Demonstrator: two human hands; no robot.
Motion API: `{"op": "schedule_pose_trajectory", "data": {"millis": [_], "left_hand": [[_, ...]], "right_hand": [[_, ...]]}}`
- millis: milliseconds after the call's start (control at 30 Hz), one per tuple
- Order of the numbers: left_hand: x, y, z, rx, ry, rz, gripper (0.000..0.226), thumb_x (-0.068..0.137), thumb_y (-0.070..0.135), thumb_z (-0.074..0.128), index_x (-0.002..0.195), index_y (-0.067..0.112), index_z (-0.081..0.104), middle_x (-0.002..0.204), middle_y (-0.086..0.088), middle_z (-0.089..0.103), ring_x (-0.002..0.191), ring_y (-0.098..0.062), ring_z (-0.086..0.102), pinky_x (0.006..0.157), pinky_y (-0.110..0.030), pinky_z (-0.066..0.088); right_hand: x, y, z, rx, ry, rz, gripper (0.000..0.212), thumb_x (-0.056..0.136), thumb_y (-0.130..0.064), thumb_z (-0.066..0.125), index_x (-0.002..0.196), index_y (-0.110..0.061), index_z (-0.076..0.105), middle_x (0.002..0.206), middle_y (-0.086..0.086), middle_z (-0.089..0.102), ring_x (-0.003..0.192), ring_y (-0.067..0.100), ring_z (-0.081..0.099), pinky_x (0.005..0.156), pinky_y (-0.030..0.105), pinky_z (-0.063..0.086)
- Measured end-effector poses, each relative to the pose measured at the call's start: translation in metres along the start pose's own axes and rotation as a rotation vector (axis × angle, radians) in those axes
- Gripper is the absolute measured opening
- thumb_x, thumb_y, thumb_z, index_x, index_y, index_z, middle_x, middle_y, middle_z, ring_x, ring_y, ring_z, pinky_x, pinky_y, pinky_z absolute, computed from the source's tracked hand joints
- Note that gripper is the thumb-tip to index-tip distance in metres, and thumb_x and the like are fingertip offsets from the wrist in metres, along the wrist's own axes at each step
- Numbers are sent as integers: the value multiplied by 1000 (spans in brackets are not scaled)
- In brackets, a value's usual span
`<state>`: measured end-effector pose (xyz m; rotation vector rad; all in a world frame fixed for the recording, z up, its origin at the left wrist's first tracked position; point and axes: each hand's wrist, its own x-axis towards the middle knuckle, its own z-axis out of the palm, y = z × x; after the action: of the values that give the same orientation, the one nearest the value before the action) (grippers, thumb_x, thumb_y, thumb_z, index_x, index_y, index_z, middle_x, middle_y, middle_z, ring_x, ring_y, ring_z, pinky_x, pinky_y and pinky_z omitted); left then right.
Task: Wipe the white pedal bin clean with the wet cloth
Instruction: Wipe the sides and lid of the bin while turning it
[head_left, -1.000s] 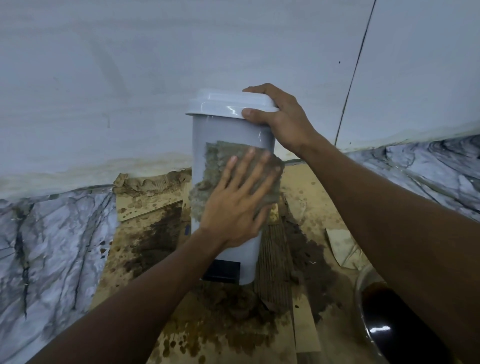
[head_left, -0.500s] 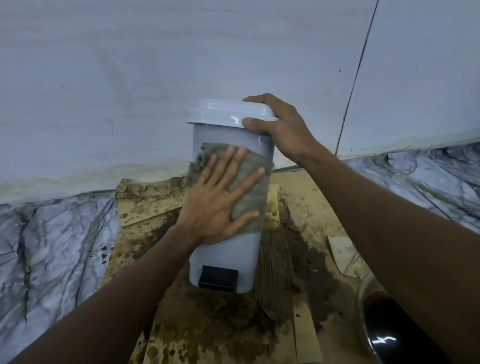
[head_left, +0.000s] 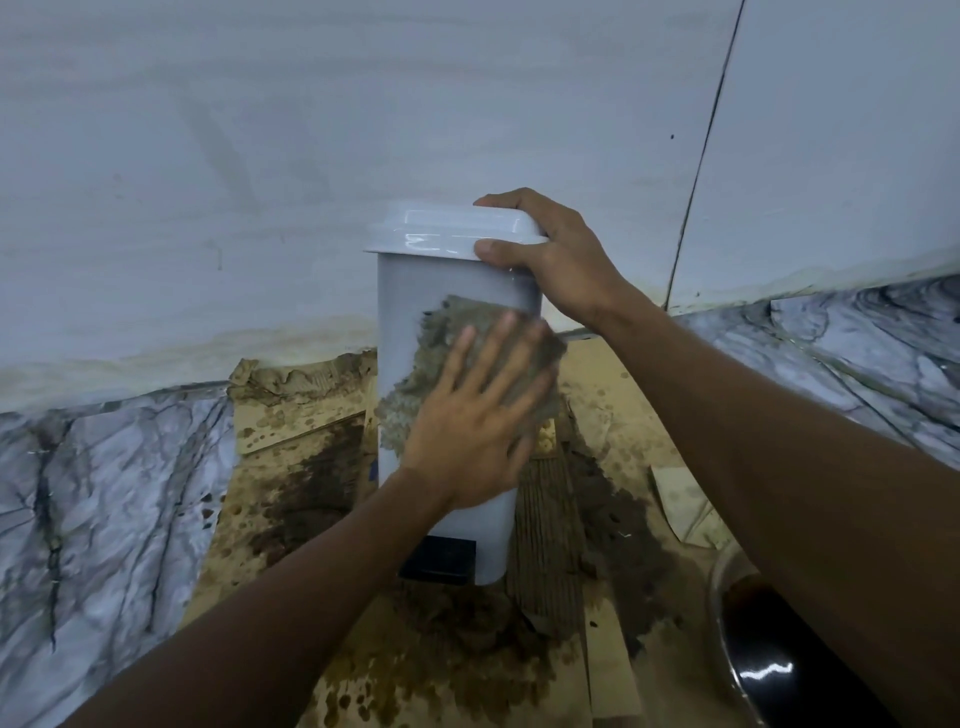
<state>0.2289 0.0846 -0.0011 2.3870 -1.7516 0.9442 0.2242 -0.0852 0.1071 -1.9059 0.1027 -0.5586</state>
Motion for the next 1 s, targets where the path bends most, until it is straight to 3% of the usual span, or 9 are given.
{"op": "schedule_pose_trajectory", "data": {"millis": [133, 233, 333, 433, 533, 633, 700, 833, 1000], "left_hand": [[-36, -5, 11, 50, -203, 467, 54, 100, 47, 37, 136, 14, 60, 151, -14, 48, 150, -34, 21, 124, -52, -4], [-50, -8, 12, 110, -350, 693, 47, 99, 45, 39, 131, 21, 65, 147, -5, 54, 149, -32, 29, 121, -48, 3], [-44, 1, 9, 122, -509, 770, 40, 96, 43, 45, 119, 24, 70, 132, 0, 63, 144, -30, 34, 122, -53, 14], [-32, 22, 10, 104, -661, 849, 35, 93, 45, 47, 99, 24, 75, 101, 6, 70, 115, -21, 56, 116, -49, 22], [-31, 15, 13, 120, -598, 847, 39, 94, 47, 44, 104, 24, 74, 104, 4, 72, 113, -21, 59, 113, -48, 22], [-36, -16, 16, 89, -324, 687, 54, 103, 52, 33, 141, 20, 55, 150, -11, 50, 146, -31, 34, 123, -49, 14], [-37, -30, 10, 15, -169, 498, 65, 102, 59, 33, 154, 20, 37, 164, -12, 27, 154, -30, 15, 125, -49, 6], [-29, -40, 3, -27, 102, 21, 77, 96, 63, 46, 158, 23, 27, 166, -16, 7, 155, -33, 4, 124, -55, 4], [-5, -42, 0, -271, 335, -536, 79, 99, 58, 41, 158, 10, 20, 166, -23, 7, 155, -37, 3, 122, -59, 14]], "right_hand": [[-4, -3, 3, -17, -35, -2, 44, 72, -41, 75, 115, -34, 68, 125, -6, 63, 112, 12, 61, 100, 39, 52], [-7, -5, 2, -22, -38, 6, 44, 72, -43, 75, 115, -36, 68, 125, -7, 62, 114, 12, 60, 100, 40, 51], [-10, -5, 3, -25, -34, 3, 45, 72, -44, 75, 116, -37, 68, 125, -7, 62, 114, 13, 60, 100, 43, 52], [-11, -5, 2, -26, -35, 5, 46, 71, -45, 75, 116, -37, 68, 126, -6, 62, 114, 13, 60, 100, 44, 52], [-12, -5, -2, -19, -34, 19, 46, 72, -44, 75, 116, -37, 67, 126, -5, 62, 114, 14, 61, 100, 44, 52], [-11, -5, -1, -7, -40, 23, 46, 71, -44, 75, 116, -37, 67, 126, -4, 62, 114, 15, 61, 100, 43, 52], [-9, -5, 3, -7, -40, 20, 45, 70, -44, 75, 114, -38, 68, 125, -4, 62, 115, 14, 60, 100, 42, 52], [-6, -4, 5, -10, -25, 6, 45, 69, -46, 74, 113, -37, 68, 124, -4, 63, 114, 14, 60, 101, 42, 51], [-3, -3, 8, -9, -16, -16, 49, 69, -46, 74, 115, -33, 68, 124, -2, 64, 114, 14, 62, 101, 42, 51]]}}
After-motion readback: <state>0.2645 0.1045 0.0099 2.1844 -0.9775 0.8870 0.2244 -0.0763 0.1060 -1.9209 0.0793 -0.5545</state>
